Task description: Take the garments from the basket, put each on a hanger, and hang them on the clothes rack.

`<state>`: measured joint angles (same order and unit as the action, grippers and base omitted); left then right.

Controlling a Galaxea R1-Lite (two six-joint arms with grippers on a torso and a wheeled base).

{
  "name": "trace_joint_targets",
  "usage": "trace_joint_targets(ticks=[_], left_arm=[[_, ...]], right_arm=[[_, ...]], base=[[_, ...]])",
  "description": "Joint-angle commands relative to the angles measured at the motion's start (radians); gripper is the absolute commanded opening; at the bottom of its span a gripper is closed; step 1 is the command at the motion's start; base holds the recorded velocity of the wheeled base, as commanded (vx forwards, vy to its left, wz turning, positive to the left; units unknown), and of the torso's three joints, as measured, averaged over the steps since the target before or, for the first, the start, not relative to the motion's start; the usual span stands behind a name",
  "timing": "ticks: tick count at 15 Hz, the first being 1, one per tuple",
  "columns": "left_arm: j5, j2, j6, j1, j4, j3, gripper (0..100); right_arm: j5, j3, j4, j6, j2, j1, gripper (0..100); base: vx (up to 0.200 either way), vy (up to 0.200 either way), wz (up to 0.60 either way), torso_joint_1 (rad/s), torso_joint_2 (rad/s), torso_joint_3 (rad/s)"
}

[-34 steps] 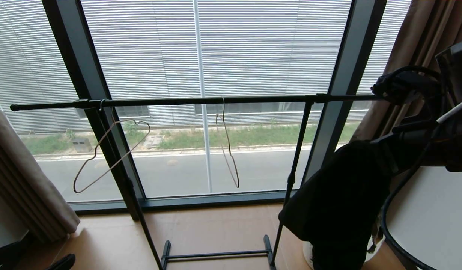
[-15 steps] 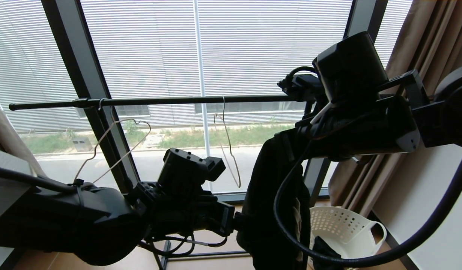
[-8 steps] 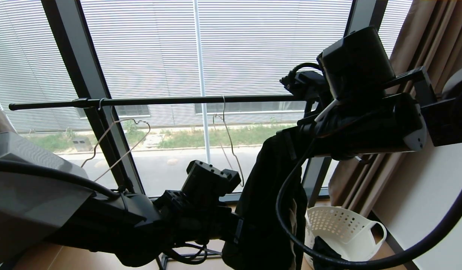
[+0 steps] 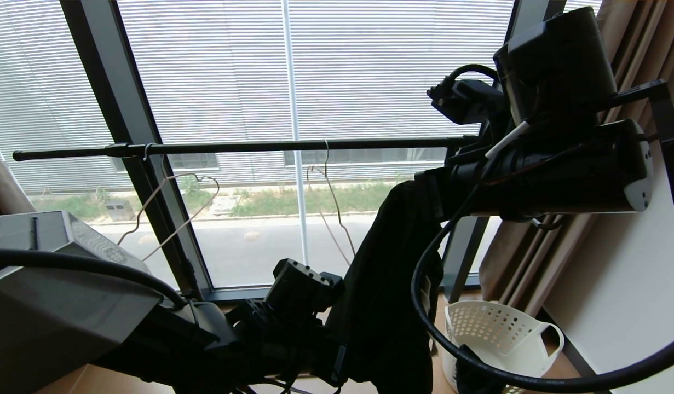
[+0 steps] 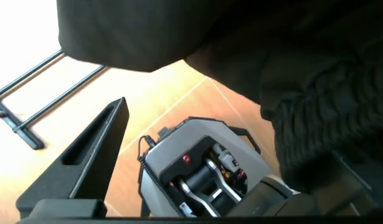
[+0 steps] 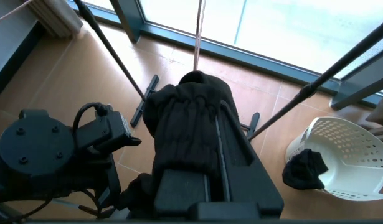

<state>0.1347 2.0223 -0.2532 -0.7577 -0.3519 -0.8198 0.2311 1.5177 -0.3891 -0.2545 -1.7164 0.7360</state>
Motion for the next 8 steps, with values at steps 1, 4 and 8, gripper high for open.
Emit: trace_joint_targets(ticks=[1, 4, 8], left_arm=[[-0.004, -0.004, -0.003, 0.000, 0.001, 0.004, 0], [-0.109, -0.088, -0.015, -0.005, 0.001, 0.051, 0], [-0.144, -0.248, -0.008, 0.027, -0.019, 0.136, 0]], right_arm=[[-0.001, -0.019, 0.001, 0.000, 0.038, -0.013, 0], [0.002, -0.094, 0.003, 0.001, 0.103, -0.138, 0], [0.030, -0.157, -0.007, 0.014, 0.150, -0.259, 0]], base=[[0.000, 0.000, 0.00, 0.000, 0.00, 0.000], [0.000, 0.000, 0.00, 0.000, 0.00, 0.000], [0.000, 0.000, 0.00, 0.000, 0.00, 0.000]])
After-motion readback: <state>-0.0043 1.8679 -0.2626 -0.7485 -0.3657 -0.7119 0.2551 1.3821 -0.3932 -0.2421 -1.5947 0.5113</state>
